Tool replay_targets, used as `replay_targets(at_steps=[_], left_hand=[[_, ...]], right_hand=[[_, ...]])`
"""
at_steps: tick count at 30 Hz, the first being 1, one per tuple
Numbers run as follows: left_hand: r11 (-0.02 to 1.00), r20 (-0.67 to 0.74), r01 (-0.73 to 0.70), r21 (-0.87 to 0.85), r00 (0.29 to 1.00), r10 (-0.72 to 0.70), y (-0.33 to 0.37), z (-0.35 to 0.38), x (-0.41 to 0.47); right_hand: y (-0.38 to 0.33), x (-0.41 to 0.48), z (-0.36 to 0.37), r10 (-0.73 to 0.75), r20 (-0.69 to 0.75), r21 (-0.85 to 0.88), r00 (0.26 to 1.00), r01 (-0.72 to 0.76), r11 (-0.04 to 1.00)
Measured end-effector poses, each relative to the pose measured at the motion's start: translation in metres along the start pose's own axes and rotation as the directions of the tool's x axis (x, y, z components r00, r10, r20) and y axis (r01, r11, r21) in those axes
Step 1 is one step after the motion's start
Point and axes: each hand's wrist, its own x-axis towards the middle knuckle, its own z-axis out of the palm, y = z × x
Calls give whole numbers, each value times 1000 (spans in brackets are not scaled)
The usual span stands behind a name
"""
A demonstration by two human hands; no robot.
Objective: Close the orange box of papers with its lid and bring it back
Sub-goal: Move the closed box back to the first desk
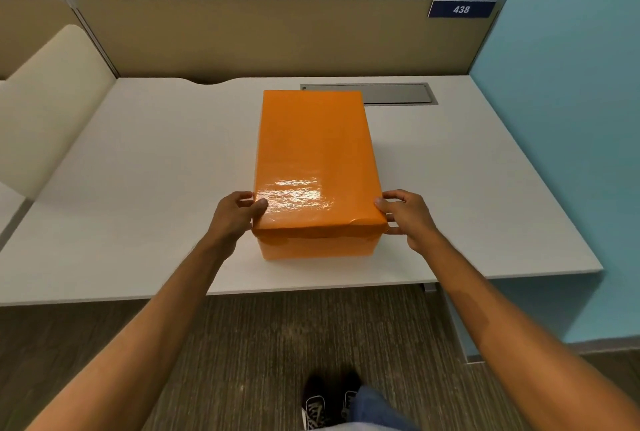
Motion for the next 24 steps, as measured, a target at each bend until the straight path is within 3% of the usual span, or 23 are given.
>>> replay_targets(at_steps=[11, 24], left_hand=[[998, -27, -57, 8, 998, 57, 38, 5, 47], [998, -89, -55, 32, 994, 58, 81, 24, 130]], right_hand=[[-39, 64, -2, -110, -31, -22, 993, 110, 994], [-87, 171, -1, -190, 65, -70, 980, 194, 978]])
